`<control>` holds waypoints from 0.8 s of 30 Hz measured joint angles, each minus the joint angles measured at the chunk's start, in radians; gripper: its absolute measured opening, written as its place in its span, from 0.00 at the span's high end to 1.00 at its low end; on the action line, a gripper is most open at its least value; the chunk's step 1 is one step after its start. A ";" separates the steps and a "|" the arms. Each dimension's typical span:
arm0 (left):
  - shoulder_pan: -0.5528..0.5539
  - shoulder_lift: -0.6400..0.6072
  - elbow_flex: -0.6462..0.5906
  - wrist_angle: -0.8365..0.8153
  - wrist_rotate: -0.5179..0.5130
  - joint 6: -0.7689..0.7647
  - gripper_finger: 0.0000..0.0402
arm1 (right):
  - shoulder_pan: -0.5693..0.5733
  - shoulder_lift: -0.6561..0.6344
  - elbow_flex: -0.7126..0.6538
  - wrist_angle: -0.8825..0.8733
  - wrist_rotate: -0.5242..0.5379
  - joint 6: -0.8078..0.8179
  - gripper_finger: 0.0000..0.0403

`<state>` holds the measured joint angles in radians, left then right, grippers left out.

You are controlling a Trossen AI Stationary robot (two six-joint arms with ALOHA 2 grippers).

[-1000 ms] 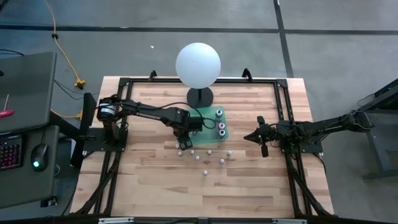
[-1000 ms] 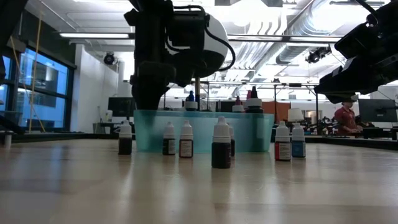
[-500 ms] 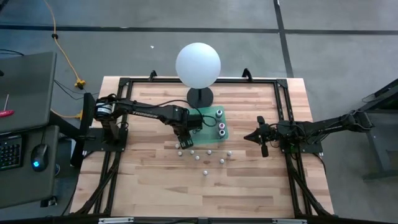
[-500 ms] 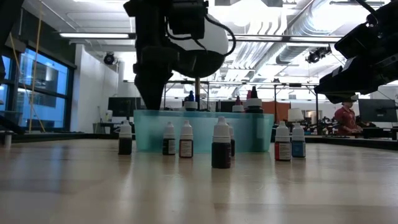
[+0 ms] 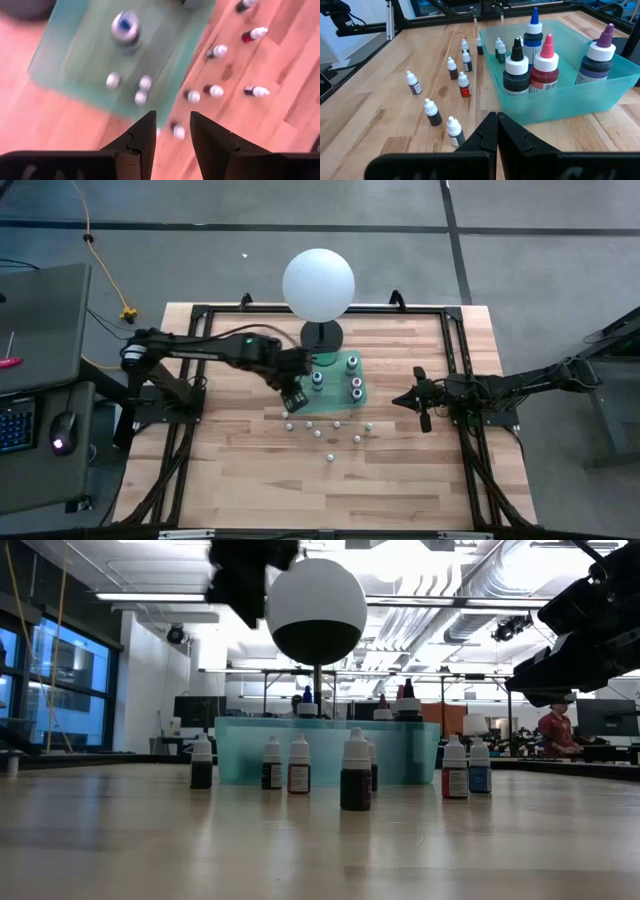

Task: Pick & Place food coloring
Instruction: Put the small green food coloring bottle into the bin

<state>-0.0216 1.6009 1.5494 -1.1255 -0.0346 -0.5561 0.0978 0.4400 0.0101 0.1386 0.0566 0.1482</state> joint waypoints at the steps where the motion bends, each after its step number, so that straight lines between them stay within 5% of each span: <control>1: -0.020 -0.018 -0.005 -0.028 -0.023 -0.054 0.71 | 0.000 0.000 0.000 -0.002 0.000 0.000 1.00; 12: -0.297 -0.082 -0.074 -0.052 -0.138 -0.458 0.69 | 0.000 -0.001 0.000 -0.001 0.000 0.000 1.00; 24: -0.363 -0.073 -0.286 0.218 -0.170 -0.684 0.42 | 0.000 -0.002 0.000 0.000 0.000 0.000 1.00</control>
<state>-0.3847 1.5276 1.2633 -0.9077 -0.2047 -1.2399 0.0978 0.4385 0.0100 0.1383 0.0566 0.1486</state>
